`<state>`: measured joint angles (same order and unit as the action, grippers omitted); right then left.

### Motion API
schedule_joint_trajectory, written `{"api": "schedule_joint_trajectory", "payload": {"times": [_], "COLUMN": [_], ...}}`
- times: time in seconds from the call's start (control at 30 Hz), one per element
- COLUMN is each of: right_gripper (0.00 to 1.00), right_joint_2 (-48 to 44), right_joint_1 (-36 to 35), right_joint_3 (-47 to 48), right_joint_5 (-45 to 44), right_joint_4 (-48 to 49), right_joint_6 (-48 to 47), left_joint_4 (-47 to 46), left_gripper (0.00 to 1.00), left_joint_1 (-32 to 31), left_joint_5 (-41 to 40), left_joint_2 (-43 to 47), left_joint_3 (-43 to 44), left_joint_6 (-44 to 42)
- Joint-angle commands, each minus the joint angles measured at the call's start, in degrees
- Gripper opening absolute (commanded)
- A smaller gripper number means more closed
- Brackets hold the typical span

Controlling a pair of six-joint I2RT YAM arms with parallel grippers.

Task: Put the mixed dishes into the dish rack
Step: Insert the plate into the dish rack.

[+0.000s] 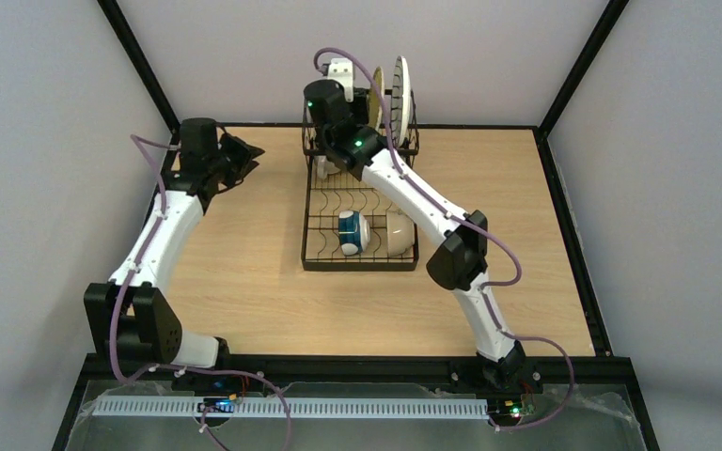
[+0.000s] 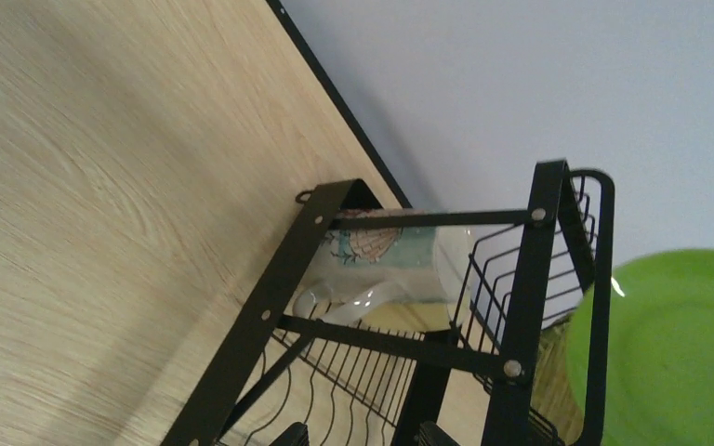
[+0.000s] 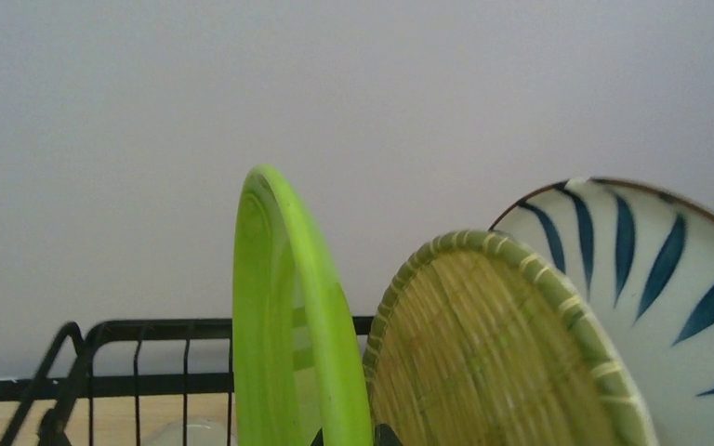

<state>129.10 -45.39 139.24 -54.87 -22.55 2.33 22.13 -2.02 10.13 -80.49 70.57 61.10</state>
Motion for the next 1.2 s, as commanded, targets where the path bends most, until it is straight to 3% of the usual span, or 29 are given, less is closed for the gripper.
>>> {"api": "schedule_joint_trajectory", "payload": {"times": [0.0, 1.17], "right_gripper": [0.0, 0.0], "right_joint_2": [2.5, 13.7], "right_joint_1": [0.03, -0.34], "right_joint_3": [2.42, 7.26], "right_joint_5": [-3.78, -4.35], "right_joint_4": [1.55, 3.52], "right_joint_6": [0.05, -3.75], "left_joint_4": [-2.38, -6.43], "left_gripper": [0.66, 0.65], "left_joint_1": [-2.34, -4.13], "left_joint_5": [-2.33, -2.22], "left_joint_2": [-1.35, -8.93], "left_joint_3": [-0.26, -0.03], "left_joint_6": [0.27, 0.6]}}
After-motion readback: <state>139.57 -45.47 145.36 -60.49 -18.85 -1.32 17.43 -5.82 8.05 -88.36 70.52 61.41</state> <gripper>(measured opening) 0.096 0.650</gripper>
